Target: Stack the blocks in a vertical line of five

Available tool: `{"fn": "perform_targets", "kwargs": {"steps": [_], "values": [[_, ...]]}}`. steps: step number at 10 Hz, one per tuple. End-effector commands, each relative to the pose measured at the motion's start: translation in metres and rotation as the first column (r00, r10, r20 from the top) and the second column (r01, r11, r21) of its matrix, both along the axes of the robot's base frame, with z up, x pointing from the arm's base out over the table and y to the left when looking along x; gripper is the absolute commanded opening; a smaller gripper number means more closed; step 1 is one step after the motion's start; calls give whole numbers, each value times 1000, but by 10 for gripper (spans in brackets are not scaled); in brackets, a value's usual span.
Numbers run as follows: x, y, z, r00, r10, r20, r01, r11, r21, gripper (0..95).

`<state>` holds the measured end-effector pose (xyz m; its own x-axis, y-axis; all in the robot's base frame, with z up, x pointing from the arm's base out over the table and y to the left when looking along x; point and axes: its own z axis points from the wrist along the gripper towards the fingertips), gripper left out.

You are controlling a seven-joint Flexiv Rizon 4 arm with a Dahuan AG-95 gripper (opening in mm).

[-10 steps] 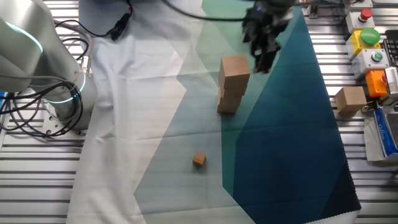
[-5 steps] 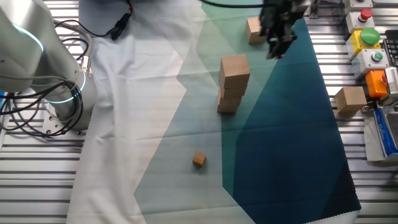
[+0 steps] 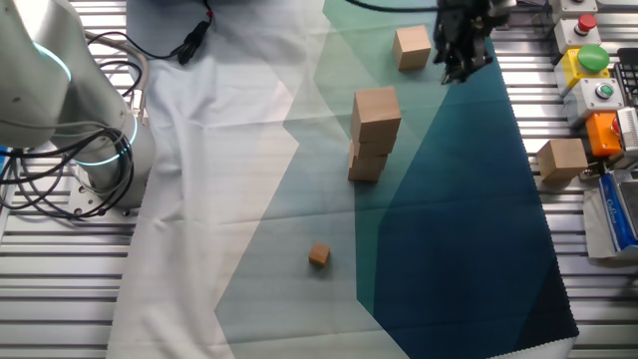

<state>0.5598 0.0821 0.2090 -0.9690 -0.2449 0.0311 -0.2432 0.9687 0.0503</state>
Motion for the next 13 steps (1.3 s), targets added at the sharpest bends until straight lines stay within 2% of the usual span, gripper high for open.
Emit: {"fn": "perform_targets", "kwargs": {"steps": [1,4,6,8,12,13], "values": [[12,8,-14,1000,23,1,-23,1000,1,0],[28,20,-25,999,34,-4,-34,999,-9,0],[37,30,-45,999,33,10,-33,999,-7,0],[38,42,-59,999,34,10,-34,999,-15,0],[37,49,-62,999,50,10,-49,998,-32,0],[37,49,-62,995,103,17,-103,994,-28,0]]}}
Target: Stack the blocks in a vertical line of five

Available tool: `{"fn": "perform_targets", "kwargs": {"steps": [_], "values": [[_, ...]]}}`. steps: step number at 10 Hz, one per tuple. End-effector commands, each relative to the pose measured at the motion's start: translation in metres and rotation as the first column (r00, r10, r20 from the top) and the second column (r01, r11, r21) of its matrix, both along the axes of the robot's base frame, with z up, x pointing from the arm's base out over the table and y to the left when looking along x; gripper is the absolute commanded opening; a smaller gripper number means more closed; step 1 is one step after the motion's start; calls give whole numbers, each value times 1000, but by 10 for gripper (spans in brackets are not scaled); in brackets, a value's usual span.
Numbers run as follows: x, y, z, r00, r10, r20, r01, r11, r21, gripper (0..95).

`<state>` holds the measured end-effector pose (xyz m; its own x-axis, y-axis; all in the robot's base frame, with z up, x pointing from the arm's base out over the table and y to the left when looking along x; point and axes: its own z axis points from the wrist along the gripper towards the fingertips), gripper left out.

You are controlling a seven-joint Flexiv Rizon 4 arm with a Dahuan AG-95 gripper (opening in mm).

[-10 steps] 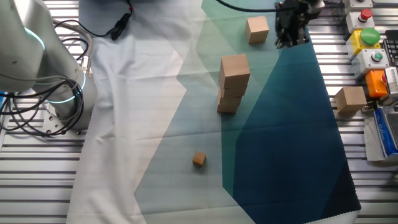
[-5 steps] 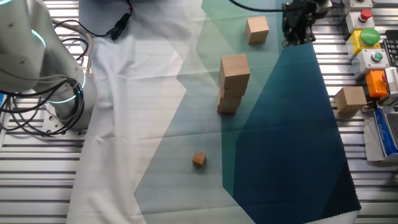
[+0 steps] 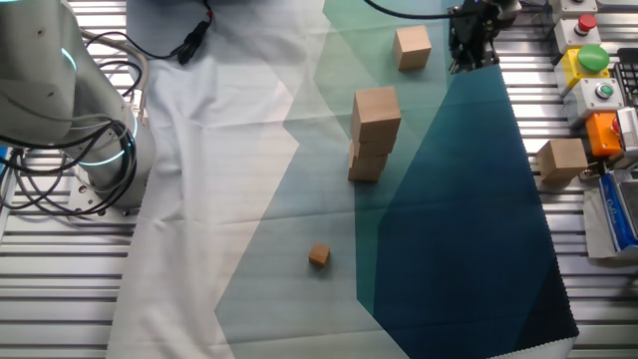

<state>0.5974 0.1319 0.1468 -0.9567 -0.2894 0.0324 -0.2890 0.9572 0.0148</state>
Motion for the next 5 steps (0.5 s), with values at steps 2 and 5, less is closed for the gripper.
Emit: {"fn": "perform_targets", "kwargs": {"steps": [2,5], "values": [[-1,-1,0,987,157,29,-158,987,35,0],[-1,-1,0,969,247,18,-247,969,27,0]]}}
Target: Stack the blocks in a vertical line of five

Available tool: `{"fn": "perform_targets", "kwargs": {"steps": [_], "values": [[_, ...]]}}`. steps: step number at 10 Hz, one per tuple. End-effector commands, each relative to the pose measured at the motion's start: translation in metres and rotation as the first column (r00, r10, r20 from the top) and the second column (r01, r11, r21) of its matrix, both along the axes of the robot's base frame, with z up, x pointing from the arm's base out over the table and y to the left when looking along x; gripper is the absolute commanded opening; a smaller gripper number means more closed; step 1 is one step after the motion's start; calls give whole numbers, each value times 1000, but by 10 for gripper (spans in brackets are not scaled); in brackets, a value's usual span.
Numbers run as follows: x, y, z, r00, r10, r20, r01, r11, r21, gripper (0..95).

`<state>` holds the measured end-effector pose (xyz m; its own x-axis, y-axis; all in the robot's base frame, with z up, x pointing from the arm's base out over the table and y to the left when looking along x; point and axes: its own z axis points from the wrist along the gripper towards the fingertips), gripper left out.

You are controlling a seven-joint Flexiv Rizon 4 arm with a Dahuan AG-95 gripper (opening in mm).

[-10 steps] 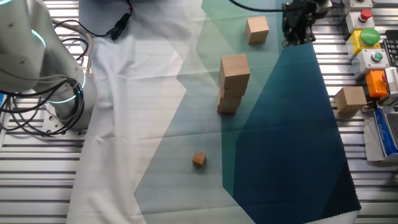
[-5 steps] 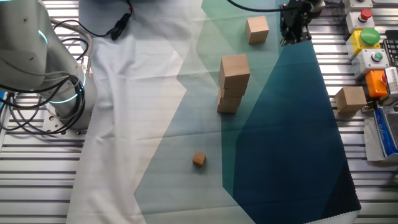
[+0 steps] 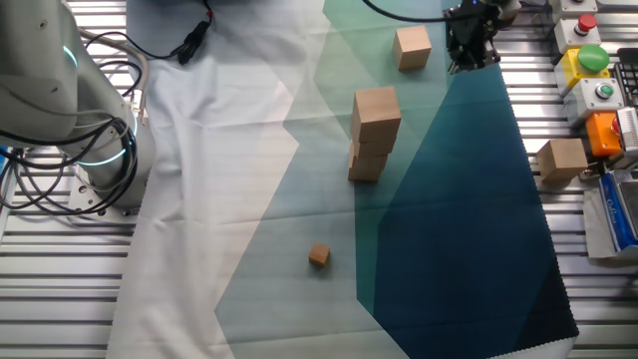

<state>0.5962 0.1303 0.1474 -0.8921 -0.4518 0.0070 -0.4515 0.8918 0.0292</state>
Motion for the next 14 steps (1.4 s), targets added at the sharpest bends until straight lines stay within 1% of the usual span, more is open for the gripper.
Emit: {"fn": "perform_targets", "kwargs": {"steps": [1,2,6,7,8,9,10,11,12,14], "values": [[0,1,0,996,91,-4,-90,996,7,0],[0,1,0,995,104,-3,-104,994,11,0],[0,1,1,995,99,-5,-99,995,10,0],[0,1,1,994,106,-6,-106,994,17,380],[2,5,-1,994,105,-2,-105,993,58,380],[5,12,-4,995,97,2,-97,991,94,570],[7,20,-9,997,78,3,-77,991,111,570],[10,34,-17,999,49,9,-50,992,115,570],[9,48,-24,1000,22,19,-24,993,113,570],[4,71,-31,999,-21,25,19,994,109,570]]}}
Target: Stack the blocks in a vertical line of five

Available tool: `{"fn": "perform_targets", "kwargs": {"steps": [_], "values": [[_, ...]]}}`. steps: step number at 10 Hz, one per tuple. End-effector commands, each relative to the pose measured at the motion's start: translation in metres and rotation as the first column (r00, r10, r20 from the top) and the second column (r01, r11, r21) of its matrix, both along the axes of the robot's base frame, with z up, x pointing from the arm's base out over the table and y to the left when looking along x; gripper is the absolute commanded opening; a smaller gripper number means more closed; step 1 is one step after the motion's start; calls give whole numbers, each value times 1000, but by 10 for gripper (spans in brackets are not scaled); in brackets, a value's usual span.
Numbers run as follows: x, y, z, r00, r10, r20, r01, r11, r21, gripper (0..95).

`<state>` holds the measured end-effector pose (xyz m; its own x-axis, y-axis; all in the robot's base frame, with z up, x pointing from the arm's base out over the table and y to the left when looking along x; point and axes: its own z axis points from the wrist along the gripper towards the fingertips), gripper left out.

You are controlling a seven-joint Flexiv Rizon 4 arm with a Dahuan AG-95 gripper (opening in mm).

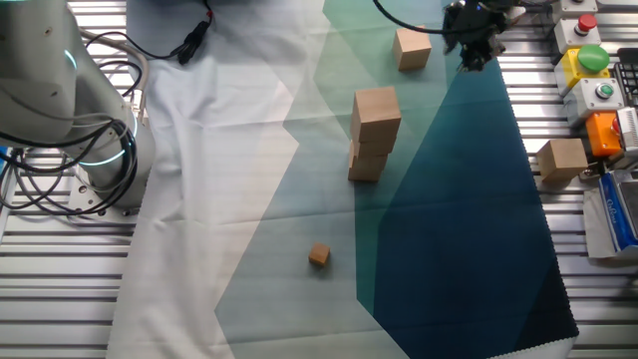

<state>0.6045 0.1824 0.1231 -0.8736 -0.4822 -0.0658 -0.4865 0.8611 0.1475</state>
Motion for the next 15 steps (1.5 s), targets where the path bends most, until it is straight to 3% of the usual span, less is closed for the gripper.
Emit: {"fn": "perform_targets", "kwargs": {"steps": [1,5,6,7,8,15], "values": [[-8,28,-8,997,-78,16,79,996,-30,570],[-19,51,-12,987,-159,29,160,987,-25,570],[-24,56,-16,983,-180,37,181,983,-23,760],[-29,59,-20,980,-191,48,192,981,-21,760],[-32,61,-23,978,-202,55,203,979,-18,950],[-36,76,-38,972,-230,55,231,973,-23,950]]}}
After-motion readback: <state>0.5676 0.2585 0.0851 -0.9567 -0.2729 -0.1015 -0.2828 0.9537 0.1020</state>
